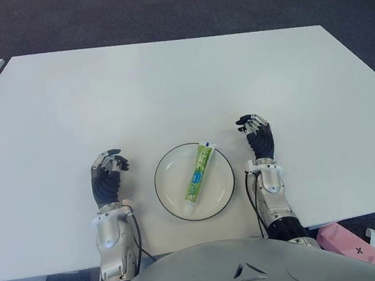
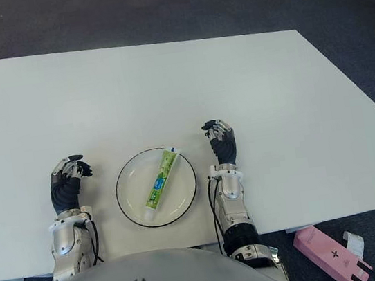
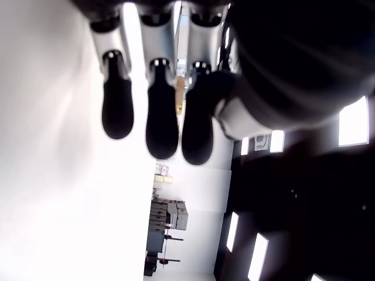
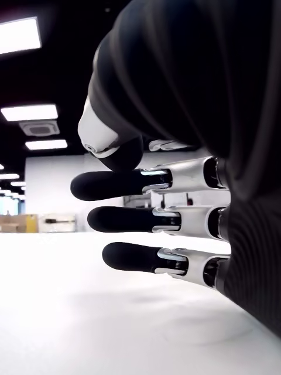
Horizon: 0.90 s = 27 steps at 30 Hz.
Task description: Put the toothpaste on the table into the plate.
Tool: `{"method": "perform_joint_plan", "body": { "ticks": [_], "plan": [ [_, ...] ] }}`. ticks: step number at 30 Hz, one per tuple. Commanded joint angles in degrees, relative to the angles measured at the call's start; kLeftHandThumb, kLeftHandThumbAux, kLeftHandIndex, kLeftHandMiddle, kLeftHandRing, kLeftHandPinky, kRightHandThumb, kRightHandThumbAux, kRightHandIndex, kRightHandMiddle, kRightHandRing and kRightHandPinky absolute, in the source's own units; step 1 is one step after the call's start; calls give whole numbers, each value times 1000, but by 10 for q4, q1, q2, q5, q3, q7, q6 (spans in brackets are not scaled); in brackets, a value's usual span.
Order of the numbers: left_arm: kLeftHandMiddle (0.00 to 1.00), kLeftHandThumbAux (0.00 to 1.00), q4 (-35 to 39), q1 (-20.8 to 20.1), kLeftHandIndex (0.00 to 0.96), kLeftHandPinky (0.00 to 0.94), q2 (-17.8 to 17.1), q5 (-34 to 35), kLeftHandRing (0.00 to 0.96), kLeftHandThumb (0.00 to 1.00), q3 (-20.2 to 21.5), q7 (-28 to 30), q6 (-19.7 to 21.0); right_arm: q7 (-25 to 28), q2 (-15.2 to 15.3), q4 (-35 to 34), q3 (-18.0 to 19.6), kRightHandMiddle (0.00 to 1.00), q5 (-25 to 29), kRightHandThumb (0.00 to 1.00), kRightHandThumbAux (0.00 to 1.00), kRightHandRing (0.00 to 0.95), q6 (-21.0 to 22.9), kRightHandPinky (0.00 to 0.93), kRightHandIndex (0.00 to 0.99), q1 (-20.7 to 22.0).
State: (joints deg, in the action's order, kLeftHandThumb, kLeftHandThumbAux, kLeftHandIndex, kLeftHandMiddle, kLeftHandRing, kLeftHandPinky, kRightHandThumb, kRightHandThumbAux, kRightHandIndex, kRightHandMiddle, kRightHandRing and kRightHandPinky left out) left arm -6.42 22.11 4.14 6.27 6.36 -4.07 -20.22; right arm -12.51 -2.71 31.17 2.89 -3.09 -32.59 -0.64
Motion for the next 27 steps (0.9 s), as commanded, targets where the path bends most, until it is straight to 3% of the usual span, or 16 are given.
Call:
{"method": "perform_joint_plan", "body": {
  "ticks": [1,7,27],
  "plan": [
    [601,718,-28,11,434,577,1,1,601,703,3,4,24,-27,-7,86,7,519,-14,705,731,535,0,548,429,-27],
    [600,718,-33,10,433,575,1,2,598,703,4,6,18,-40,-5,97,4,519,-19,706,731,536,-22,539,429,-21],
    [597,719,-36,6,433,569,5,3,591,703,8,2,25,-31,5,94,-25,510,-30,708,729,527,-13,544,430,-32]
  ]
}}
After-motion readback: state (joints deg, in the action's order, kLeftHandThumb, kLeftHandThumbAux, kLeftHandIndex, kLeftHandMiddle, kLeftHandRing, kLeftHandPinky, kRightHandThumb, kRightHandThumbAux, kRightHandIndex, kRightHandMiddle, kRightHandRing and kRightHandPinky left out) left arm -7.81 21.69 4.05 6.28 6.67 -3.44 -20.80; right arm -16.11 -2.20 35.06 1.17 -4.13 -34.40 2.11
